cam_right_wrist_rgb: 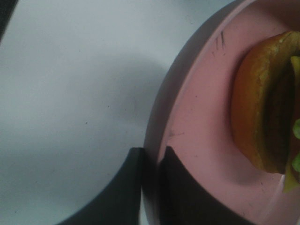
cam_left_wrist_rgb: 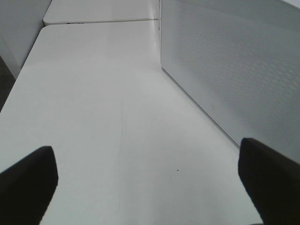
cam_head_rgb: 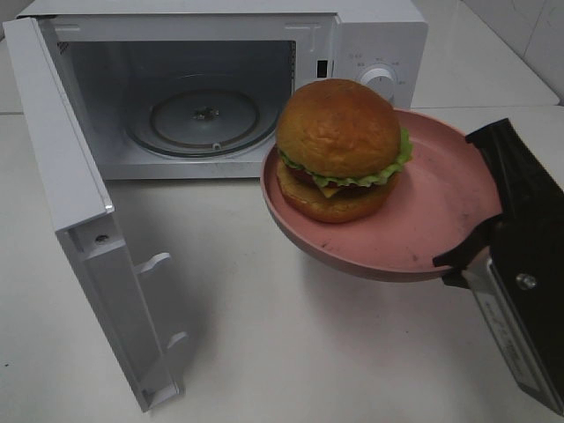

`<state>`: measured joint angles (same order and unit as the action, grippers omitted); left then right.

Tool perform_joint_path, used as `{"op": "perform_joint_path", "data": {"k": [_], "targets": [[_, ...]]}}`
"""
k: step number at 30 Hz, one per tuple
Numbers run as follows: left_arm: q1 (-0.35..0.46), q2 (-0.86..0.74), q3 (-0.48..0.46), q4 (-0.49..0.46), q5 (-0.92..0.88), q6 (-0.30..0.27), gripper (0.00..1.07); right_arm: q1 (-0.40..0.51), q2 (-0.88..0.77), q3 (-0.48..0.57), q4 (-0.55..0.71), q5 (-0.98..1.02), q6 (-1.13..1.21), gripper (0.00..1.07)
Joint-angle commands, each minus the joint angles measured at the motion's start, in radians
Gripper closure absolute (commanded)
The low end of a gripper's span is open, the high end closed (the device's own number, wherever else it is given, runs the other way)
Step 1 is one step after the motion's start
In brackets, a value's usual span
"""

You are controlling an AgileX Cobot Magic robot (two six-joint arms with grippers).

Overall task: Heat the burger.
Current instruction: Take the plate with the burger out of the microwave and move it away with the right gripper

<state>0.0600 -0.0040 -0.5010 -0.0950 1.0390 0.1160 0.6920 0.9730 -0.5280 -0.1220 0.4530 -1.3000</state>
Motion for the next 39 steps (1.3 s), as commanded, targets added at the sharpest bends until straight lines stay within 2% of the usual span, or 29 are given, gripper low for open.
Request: {"op": "perform_joint_path", "data": {"k": [1, 10, 14, 17, 19, 22, 24, 27, 29, 39], "targets": [[0.0, -0.023, 0.003, -0.003, -0.009, -0.004, 0.07, -0.003, -0.058, 0.005, -0.047, -0.035, 0.057, 1.07], [0.0, -0.023, 0.003, -0.003, -0.009, -0.004, 0.07, -0.003, -0.157, 0.027, -0.223, 0.087, 0.326, 1.07], [0.0, -0.023, 0.003, -0.003, -0.009, -0.004, 0.07, -0.003, -0.157, 0.027, -0.323, 0.132, 0.52, 1.07], [0.0, -0.023, 0.003, -0.003, -0.009, -0.004, 0.07, -0.003, -0.157, 0.027, -0.342, 0.136, 0.553, 1.07], [0.0, -0.023, 0.003, -0.003, -0.009, -0.004, 0.07, -0.003, -0.157, 0.027, -0.422, 0.182, 0.694, 1.07], [0.0, -0.023, 0.003, -0.003, -0.009, -0.004, 0.07, -0.003, -0.157, 0.027, -0.437, 0.194, 0.723, 1.07], [0.0, -0.023, 0.003, -0.003, -0.009, -0.004, 0.07, -0.003, -0.157, 0.027, -0.501, 0.261, 0.844, 1.07], [0.0, -0.023, 0.003, -0.003, -0.009, -0.004, 0.07, -0.003, -0.157, 0.027, -0.509, 0.271, 0.874, 1.07], [0.0, -0.023, 0.003, -0.003, -0.009, -0.004, 0.07, -0.003, -0.154, 0.027, -0.556, 0.329, 1.028, 1.07], [0.0, -0.023, 0.003, -0.003, -0.009, -0.004, 0.07, -0.003, -0.154, 0.027, -0.595, 0.426, 1.242, 1.07]]}}
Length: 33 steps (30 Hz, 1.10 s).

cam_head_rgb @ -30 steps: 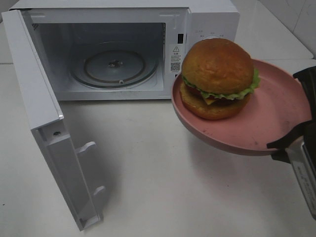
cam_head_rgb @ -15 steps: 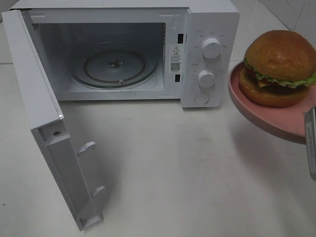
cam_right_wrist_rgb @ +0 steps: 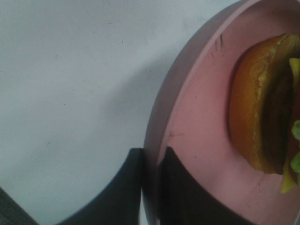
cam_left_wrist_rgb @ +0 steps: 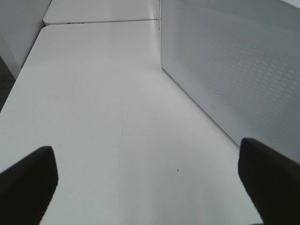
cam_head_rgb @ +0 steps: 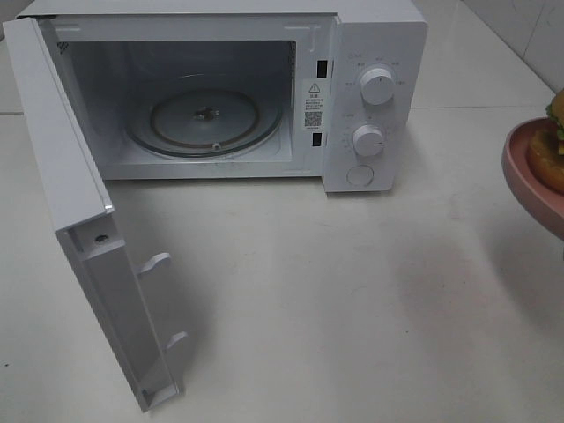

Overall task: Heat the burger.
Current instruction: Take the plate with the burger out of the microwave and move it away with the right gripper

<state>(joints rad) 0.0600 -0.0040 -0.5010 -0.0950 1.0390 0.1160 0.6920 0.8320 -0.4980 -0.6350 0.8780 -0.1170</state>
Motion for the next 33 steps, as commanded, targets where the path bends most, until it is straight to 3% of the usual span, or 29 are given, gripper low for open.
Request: {"op": "perform_joint_path", "data": {"k": [1, 8, 18, 33], "targets": [[0.0, -0.023, 0.003, -0.003, -0.009, -0.004, 0.07, -0.003, -0.013, -0.003, -0.091, 0.011, 0.081, 1.07], [0.0, -0.023, 0.003, -0.003, -0.009, -0.004, 0.07, -0.003, -0.001, -0.004, -0.136, 0.07, 0.252, 1.07], [0.0, -0.023, 0.003, -0.003, -0.009, -0.004, 0.07, -0.003, 0.175, -0.007, -0.196, 0.118, 0.531, 1.07], [0.0, -0.023, 0.003, -0.003, -0.009, -0.004, 0.07, -0.004, 0.531, -0.175, -0.228, 0.159, 0.968, 1.06]]}}
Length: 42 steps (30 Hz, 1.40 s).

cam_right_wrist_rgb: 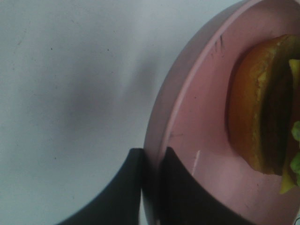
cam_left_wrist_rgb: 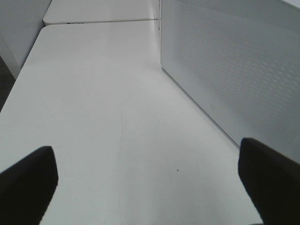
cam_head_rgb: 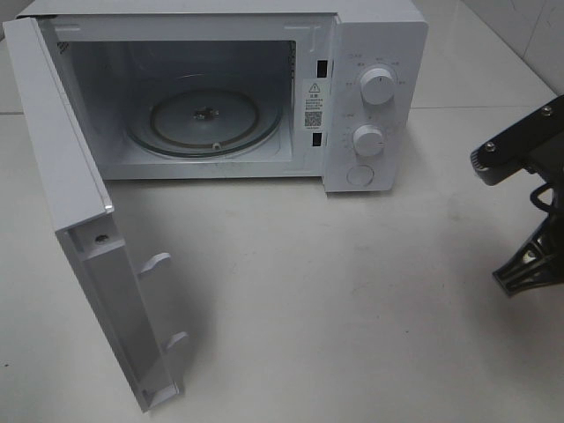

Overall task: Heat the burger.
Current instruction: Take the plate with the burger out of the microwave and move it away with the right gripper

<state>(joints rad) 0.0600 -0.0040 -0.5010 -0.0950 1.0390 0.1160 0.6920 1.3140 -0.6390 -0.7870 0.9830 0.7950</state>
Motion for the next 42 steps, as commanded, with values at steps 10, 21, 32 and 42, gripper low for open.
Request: {"op": "perform_joint_path", "data": {"k": [10, 21, 32, 42], "targets": [[0.0, -0.023, 0.003, -0.003, -0.009, -0.004, 0.07, -0.029, 0.199, -0.084, -0.082, 0.069, 0.196, 1.05], [0.0, -0.023, 0.003, -0.003, -0.009, -0.004, 0.07, -0.128, 0.303, -0.084, -0.095, 0.008, 0.225, 1.04], [0.0, -0.023, 0.003, -0.003, -0.009, -0.004, 0.07, -0.242, 0.415, -0.084, -0.146, -0.08, 0.27, 1.04], [0.0, -0.023, 0.003, -0.003, -0.009, -0.004, 0.07, -0.285, 0.56, -0.084, -0.208, -0.141, 0.376, 1.0]]}}
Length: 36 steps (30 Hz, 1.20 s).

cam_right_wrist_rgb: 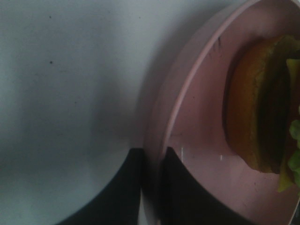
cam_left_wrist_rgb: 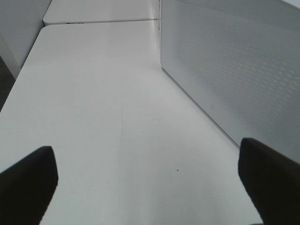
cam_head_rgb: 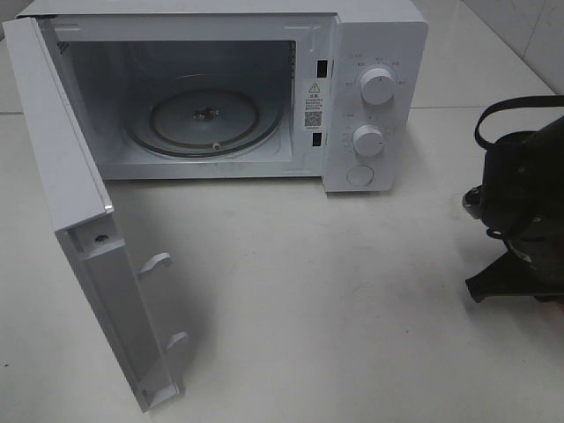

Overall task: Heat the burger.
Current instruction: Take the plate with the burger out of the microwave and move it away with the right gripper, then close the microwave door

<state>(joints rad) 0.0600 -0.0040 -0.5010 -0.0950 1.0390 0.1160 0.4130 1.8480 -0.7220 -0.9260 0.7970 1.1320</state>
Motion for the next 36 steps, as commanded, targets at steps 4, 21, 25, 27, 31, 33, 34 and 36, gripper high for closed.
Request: {"op": "perform_joint_path", "data": {"k": [4, 21, 25, 27, 31, 33, 34, 36], "targets": [[0.0, -0.023, 0.003, -0.003, -0.009, -0.004, 0.07, -0.006, 0.056, -0.001, -0.078, 0.036, 0.09, 0.99], [0.0, -0.023, 0.003, -0.003, -0.009, -0.004, 0.07, -0.003, -0.039, -0.001, 0.028, -0.009, -0.055, 0.47], [0.0, -0.023, 0.003, -0.003, -0.009, -0.004, 0.07, -0.003, -0.126, -0.001, 0.133, -0.04, -0.196, 0.47], [0.0, -0.023, 0.003, -0.003, -0.009, -0.004, 0.07, -0.003, -0.15, -0.001, 0.162, -0.045, -0.243, 0.45], [0.0, -0.023, 0.003, -0.003, -0.009, -0.004, 0.07, -0.003, -0.257, -0.001, 0.319, -0.061, -0.47, 0.32], [0.0, -0.023, 0.003, -0.003, -0.009, -0.004, 0.07, -0.003, -0.303, -0.001, 0.384, -0.061, -0.548, 0.27], [0.0, -0.023, 0.003, -0.003, -0.009, -0.004, 0.07, -0.003, -0.327, -0.001, 0.415, -0.06, -0.589, 0.24], [0.0, -0.023, 0.003, -0.003, -0.009, -0.004, 0.07, -0.003, -0.373, -0.001, 0.475, -0.053, -0.663, 0.22]]}}
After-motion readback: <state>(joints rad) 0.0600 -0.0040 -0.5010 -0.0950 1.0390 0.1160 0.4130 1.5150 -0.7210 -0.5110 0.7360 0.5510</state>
